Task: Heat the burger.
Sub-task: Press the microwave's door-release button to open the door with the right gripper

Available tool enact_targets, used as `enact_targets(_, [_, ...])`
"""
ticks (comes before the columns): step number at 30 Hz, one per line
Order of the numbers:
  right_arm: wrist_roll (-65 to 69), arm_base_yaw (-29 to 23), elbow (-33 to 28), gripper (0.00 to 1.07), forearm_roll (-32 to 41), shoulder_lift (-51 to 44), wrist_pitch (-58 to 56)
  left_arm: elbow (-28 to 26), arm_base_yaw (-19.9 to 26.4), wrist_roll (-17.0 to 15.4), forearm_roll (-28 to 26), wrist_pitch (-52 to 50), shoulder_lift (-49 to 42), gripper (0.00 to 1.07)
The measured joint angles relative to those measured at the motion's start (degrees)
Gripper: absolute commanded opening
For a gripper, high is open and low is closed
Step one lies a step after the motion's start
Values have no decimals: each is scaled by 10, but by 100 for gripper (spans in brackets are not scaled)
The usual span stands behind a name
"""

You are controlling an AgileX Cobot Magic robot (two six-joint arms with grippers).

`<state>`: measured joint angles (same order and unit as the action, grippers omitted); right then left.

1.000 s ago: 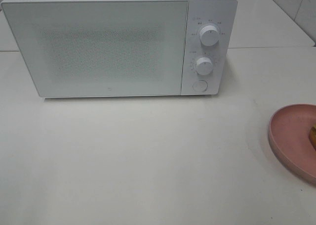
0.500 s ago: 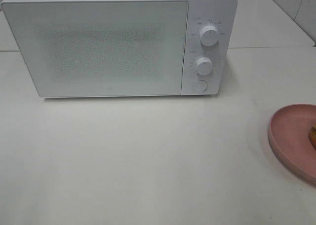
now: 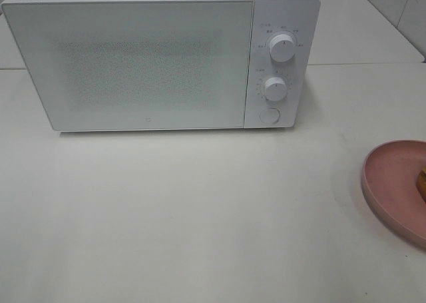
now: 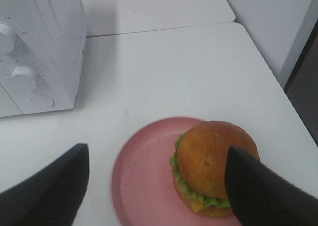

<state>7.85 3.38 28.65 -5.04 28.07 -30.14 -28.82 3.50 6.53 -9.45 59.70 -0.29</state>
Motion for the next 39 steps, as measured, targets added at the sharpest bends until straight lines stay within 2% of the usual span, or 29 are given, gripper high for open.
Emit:
enact_targets(17, [0, 0, -17, 71, 0, 166, 143, 0, 0, 0, 0, 0, 0, 98])
enact_targets(26, [0, 0, -74, 71, 0, 231, 353, 0, 0, 0, 0, 0, 0, 98])
enact_targets(39, [-1, 0, -104, 71, 0, 337, 567, 0, 0, 0, 0, 0, 0, 98])
